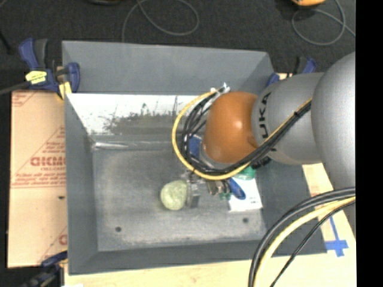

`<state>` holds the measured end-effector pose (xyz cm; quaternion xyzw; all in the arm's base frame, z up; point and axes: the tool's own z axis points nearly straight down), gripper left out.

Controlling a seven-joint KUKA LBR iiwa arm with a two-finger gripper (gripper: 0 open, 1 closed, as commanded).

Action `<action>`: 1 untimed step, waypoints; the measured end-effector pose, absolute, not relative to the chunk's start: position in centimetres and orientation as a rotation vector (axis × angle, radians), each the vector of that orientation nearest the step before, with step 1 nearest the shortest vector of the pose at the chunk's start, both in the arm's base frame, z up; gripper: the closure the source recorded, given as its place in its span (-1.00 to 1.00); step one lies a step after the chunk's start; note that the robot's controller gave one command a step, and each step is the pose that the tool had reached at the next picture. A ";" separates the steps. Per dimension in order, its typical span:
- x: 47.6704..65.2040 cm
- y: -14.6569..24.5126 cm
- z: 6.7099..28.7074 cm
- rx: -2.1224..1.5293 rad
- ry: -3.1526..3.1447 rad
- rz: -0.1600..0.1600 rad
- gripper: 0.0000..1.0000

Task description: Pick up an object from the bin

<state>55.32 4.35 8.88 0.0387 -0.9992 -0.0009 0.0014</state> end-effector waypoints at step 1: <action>55.2 4.3 11.2 0.121 -3.132 -0.002 1.00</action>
Offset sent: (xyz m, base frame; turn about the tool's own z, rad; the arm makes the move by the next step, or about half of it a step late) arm 0.0001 -0.0001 0.0073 0.0000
